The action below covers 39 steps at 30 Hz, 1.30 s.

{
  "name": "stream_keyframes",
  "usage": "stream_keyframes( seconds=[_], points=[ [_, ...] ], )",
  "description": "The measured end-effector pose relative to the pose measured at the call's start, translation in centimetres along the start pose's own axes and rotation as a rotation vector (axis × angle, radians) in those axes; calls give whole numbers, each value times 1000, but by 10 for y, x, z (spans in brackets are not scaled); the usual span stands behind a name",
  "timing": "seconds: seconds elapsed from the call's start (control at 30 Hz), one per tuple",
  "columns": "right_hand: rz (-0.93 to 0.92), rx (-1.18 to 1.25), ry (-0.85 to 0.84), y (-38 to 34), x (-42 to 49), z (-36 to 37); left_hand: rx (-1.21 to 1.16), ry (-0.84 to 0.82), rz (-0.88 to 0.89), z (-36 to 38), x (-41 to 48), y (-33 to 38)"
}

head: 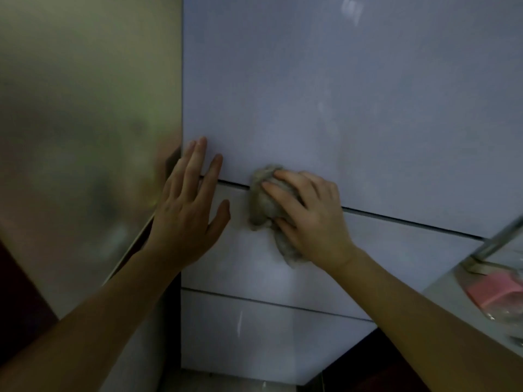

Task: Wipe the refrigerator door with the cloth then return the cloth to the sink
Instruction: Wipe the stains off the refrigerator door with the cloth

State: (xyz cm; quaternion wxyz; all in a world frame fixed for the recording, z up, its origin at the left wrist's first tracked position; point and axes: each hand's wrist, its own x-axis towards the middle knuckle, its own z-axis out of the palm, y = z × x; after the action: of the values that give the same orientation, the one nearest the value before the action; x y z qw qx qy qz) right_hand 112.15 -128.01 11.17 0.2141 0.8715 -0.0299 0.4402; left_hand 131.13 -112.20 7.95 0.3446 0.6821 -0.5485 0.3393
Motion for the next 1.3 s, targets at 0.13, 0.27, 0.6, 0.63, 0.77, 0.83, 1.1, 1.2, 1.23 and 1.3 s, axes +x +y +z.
stream_keyframes(
  seconds=[0.13,0.27,0.6,0.63,0.77,0.83,1.1,1.2,1.23,1.3],
  points=[
    [92,-84,-56,52,-40,-50,25,14,-2,-4,6,10],
    [199,-148,-60,82,-50,-86,49,11,36,-12,28,27],
    [217,-110,224,92,98,-99,69,60,58,-36,86,21],
    [169,-108,208,83,98,-86,78,53,74,-34,85,18],
    [-149,-92,14,42,37,-28,103,38,82,-33,79,14],
    [-229,-97,-87,40,3,-25,97,18,74,-34,80,14],
    [16,-132,22,110,60,-107,82,-21,61,-36,81,15],
    [128,-118,87,116,73,-115,77,19,54,-34,80,18],
    [116,-115,85,113,66,-110,76,25,51,-34,80,19],
    [52,-103,52,104,41,-94,84,17,44,-33,79,21]
  ],
)
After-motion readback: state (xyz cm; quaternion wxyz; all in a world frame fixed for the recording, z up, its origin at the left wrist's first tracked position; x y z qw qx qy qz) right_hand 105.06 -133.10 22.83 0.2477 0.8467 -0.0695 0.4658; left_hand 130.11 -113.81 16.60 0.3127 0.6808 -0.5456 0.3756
